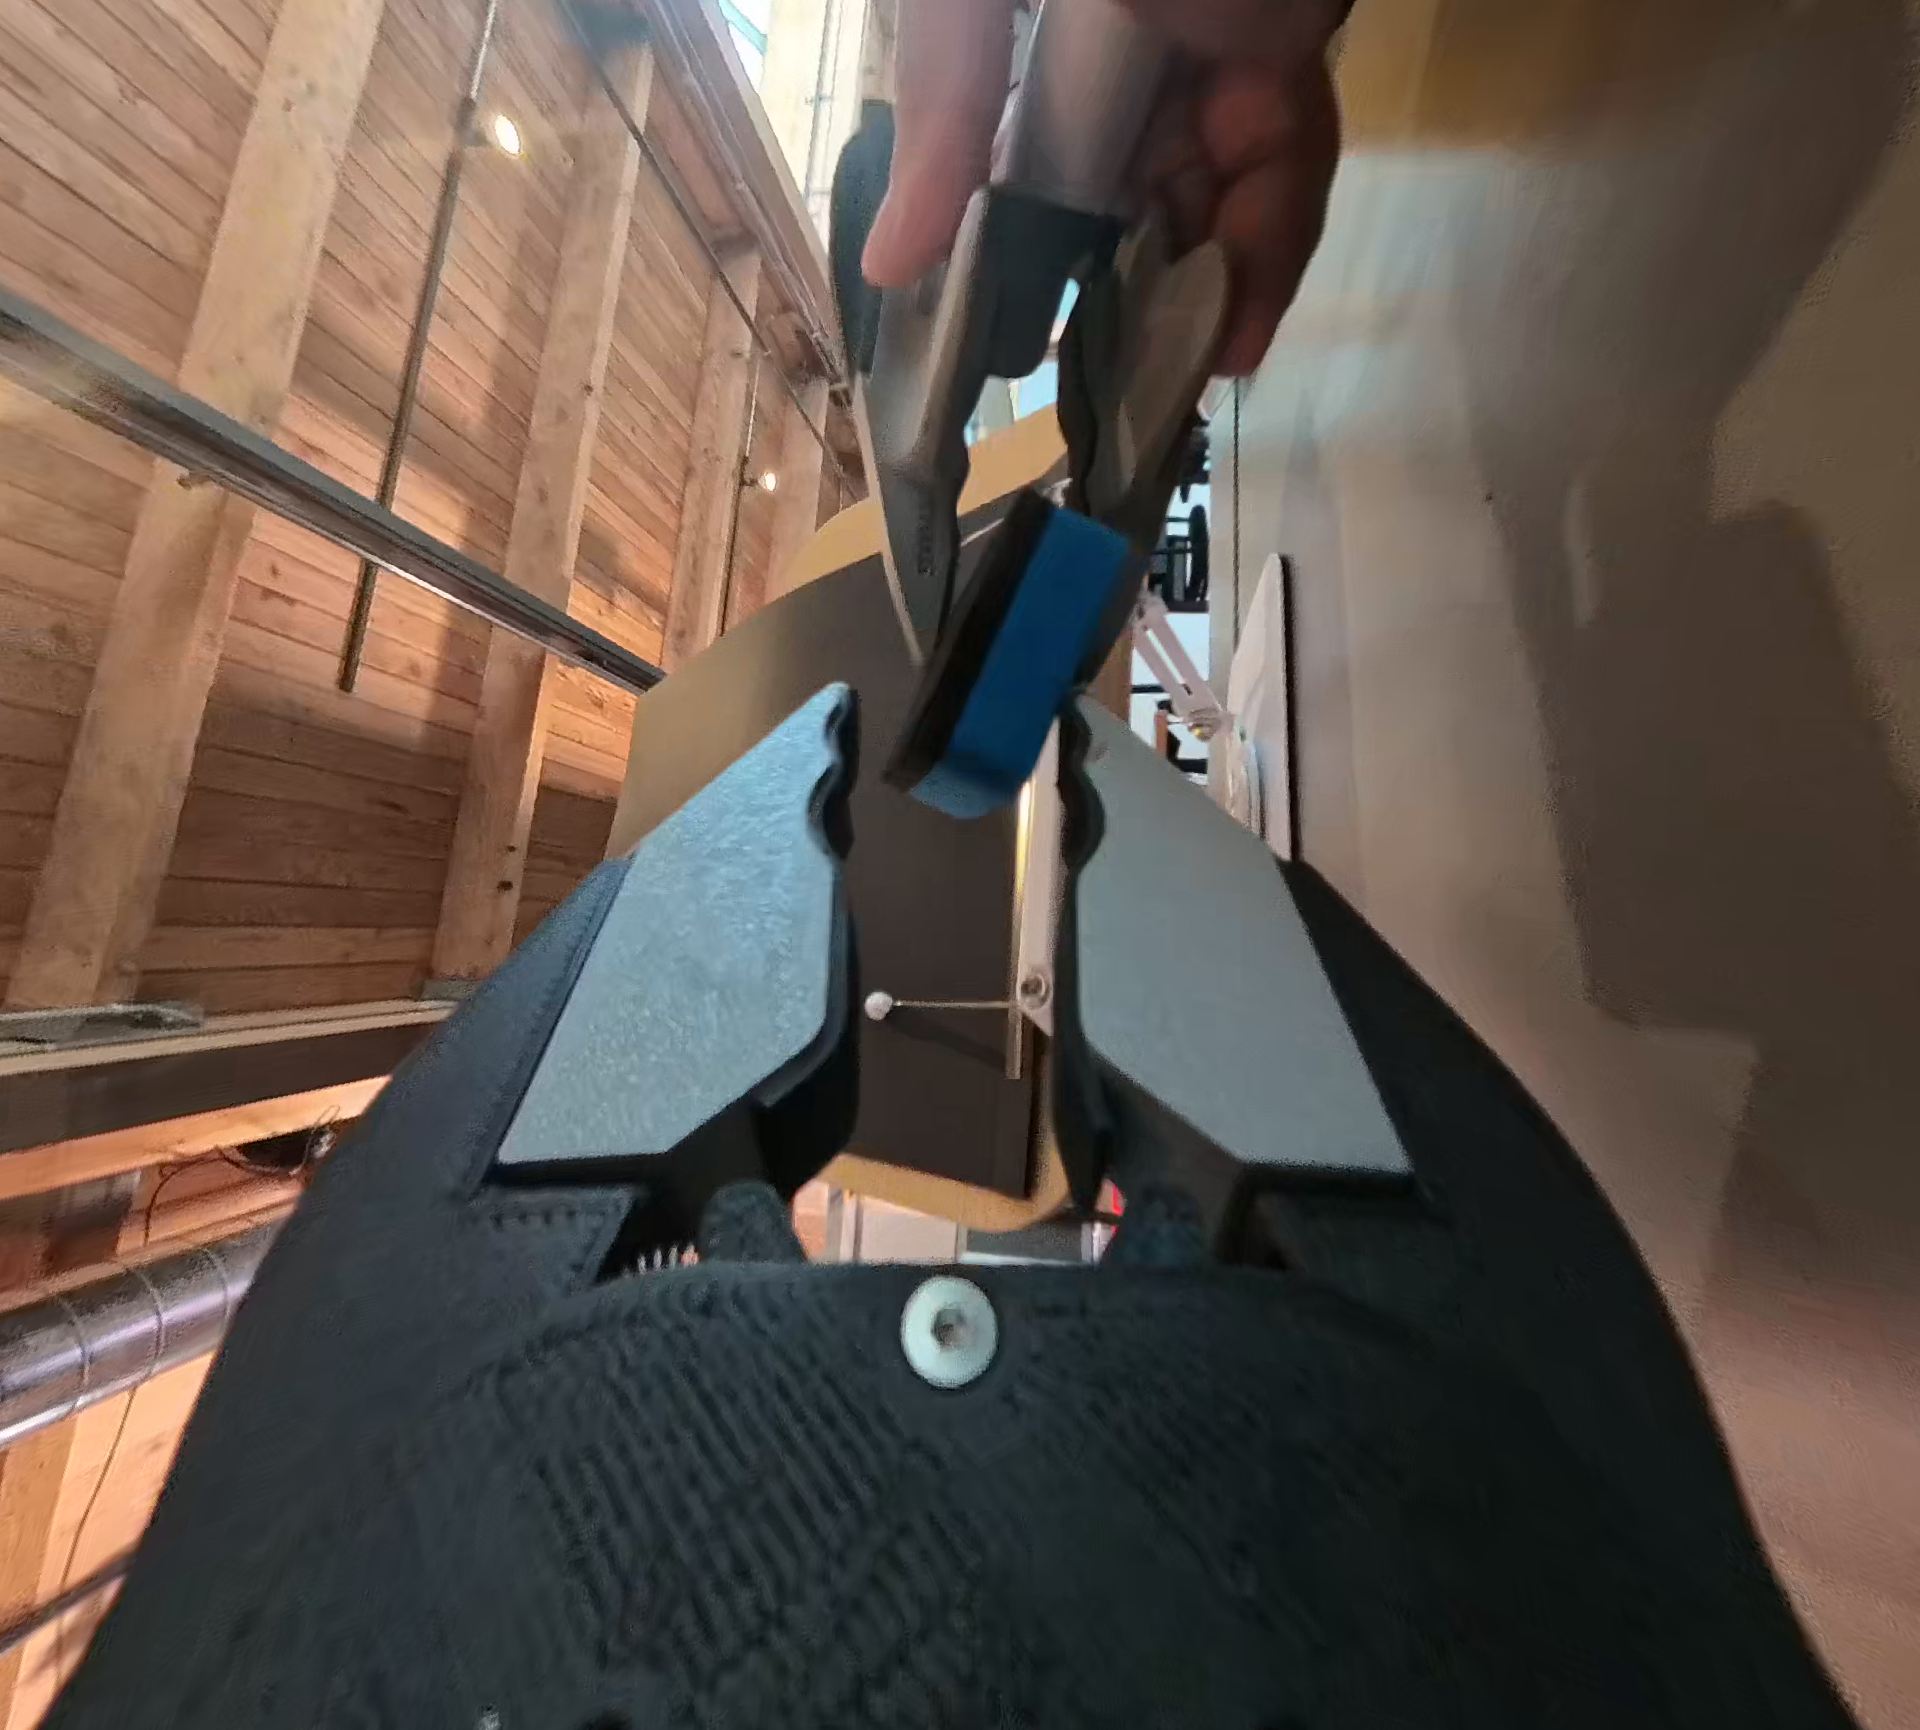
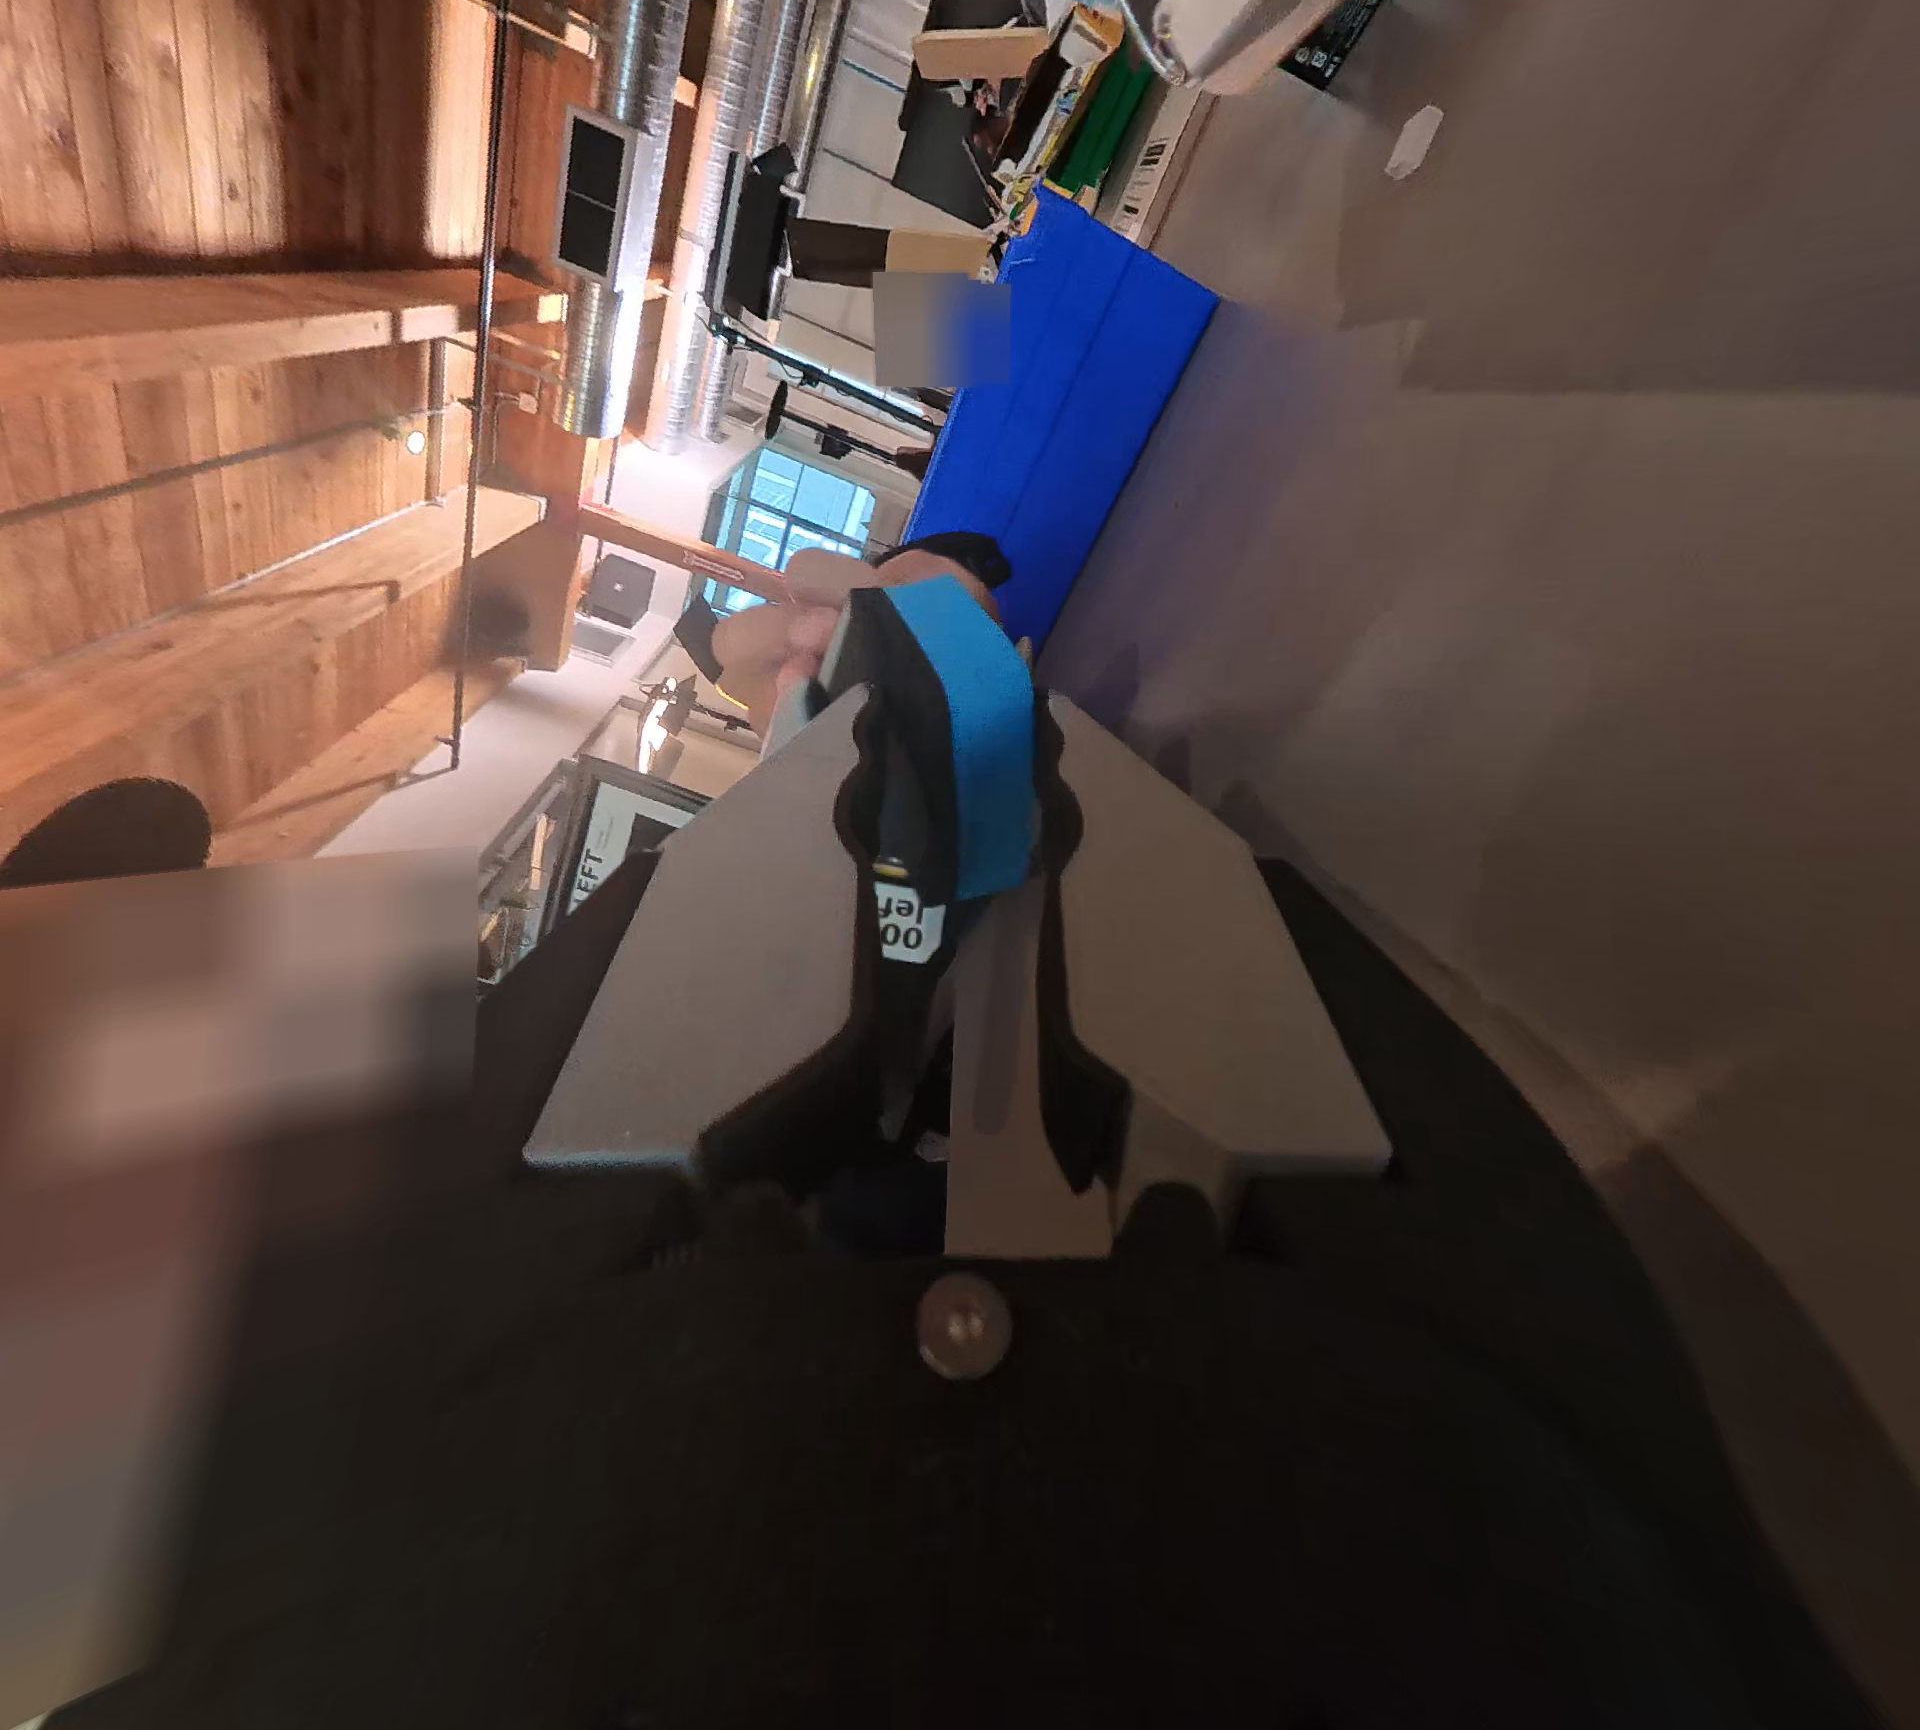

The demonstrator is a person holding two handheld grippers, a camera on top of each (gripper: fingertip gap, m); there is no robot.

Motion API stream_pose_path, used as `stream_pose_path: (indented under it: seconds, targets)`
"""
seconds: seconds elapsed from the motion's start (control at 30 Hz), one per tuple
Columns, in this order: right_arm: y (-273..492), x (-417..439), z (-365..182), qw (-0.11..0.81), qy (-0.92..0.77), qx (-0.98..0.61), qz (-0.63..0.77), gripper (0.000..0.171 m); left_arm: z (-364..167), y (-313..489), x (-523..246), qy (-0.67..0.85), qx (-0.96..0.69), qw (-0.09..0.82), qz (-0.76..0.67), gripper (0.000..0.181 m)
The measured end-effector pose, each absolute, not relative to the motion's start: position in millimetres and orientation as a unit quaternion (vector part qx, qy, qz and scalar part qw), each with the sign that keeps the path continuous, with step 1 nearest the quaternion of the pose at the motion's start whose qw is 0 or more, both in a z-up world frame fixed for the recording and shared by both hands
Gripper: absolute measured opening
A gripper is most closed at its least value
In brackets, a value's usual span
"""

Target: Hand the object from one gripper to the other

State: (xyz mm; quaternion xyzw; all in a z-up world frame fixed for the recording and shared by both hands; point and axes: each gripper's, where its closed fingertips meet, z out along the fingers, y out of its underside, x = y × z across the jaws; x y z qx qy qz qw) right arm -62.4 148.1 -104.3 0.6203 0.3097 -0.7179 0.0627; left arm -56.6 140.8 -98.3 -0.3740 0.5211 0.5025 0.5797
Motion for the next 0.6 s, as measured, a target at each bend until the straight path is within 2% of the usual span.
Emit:
stream_pose_path:
  seconds: [0.13, 0.2, 0.43, 0.53, 0.57, 0.6]
  targets:
    - [153.0, -63.8, -101.9, 0.014, 0.343, 0.610, -0.714, 0.021, -103.3, 149.2, -71.3, 0.503, -0.454, 0.570, 0.464, 0.023]
    - [152.9, -62.0, -93.5, -0.012, 0.361, 0.596, -0.717, 0.025, -97.9, 146.8, -74.9, 0.473, -0.502, 0.606, 0.395, 0.022]
    - [161.2, -61.5, -83.0, -0.191, 0.461, 0.571, -0.652, 0.070, -84.3, 136.3, -83.0, 0.356, -0.630, 0.686, 0.081, 0.022]
    - [142.3, -65.5, -84.8, -0.234, 0.526, 0.535, -0.618, 0.069, -84.2, 125.0, -65.5, 0.344, -0.652, 0.670, -0.088, 0.022]
    - [135.4, -66.2, -84.7, -0.246, 0.544, 0.521, -0.610, 0.065, -83.1, 121.5, -61.3, 0.340, -0.654, 0.663, -0.127, 0.022]
    - [130.4, -66.5, -83.5, -0.260, 0.558, 0.509, -0.602, 0.050, -81.3, 122.1, -62.2, 0.326, -0.659, 0.663, -0.143, 0.022]
